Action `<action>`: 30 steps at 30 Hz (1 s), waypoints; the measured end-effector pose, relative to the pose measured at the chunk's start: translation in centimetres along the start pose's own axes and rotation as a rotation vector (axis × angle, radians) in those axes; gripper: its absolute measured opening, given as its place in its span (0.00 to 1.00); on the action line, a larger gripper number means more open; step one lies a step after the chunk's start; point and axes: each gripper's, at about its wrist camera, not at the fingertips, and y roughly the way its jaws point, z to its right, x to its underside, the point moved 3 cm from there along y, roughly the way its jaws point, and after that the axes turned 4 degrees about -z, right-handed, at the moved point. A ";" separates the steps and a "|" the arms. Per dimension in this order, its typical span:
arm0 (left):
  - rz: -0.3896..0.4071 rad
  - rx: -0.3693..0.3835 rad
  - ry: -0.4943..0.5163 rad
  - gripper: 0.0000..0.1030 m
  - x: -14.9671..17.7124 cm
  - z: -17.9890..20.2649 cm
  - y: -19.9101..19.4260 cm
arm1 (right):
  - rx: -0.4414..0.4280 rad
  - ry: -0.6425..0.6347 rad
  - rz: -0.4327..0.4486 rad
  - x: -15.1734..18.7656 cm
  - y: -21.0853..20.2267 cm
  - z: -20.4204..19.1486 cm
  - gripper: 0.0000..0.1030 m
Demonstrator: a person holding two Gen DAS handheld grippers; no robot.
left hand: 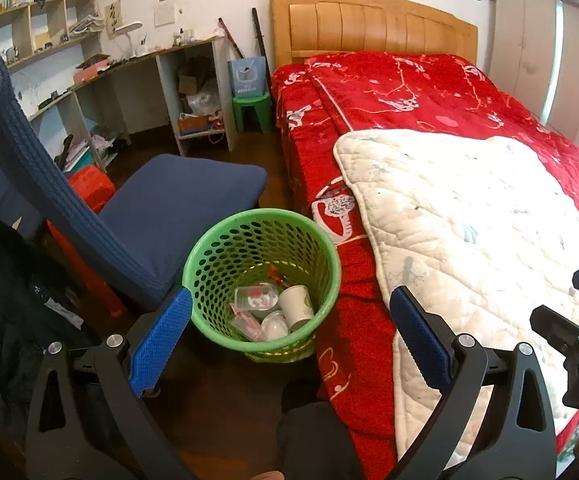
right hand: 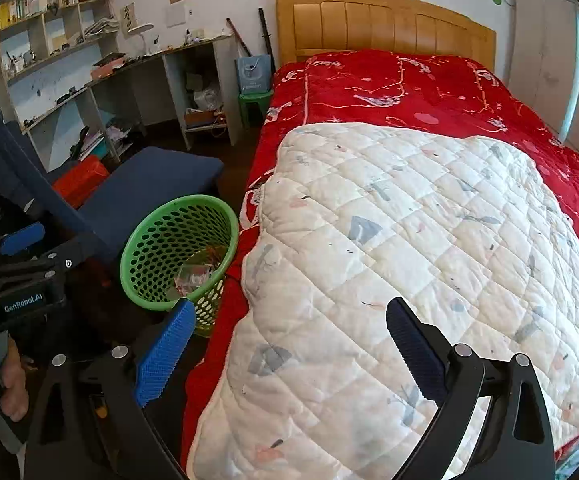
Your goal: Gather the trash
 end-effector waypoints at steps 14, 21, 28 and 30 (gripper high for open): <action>0.017 -0.021 0.018 0.95 1.2 0.9 -0.9 | 0.055 0.006 0.011 1.4 -1.3 1.4 0.91; 0.034 -0.050 0.035 0.95 1.5 1.2 -1.6 | 0.067 0.016 0.018 1.6 -1.8 1.9 0.91; 0.045 -0.062 0.041 0.95 1.8 1.6 -2.2 | 0.086 0.004 0.028 1.7 -2.3 2.1 0.92; 0.050 -0.071 0.040 0.95 1.9 1.7 -2.3 | 0.084 0.001 0.033 1.8 -2.6 2.1 0.92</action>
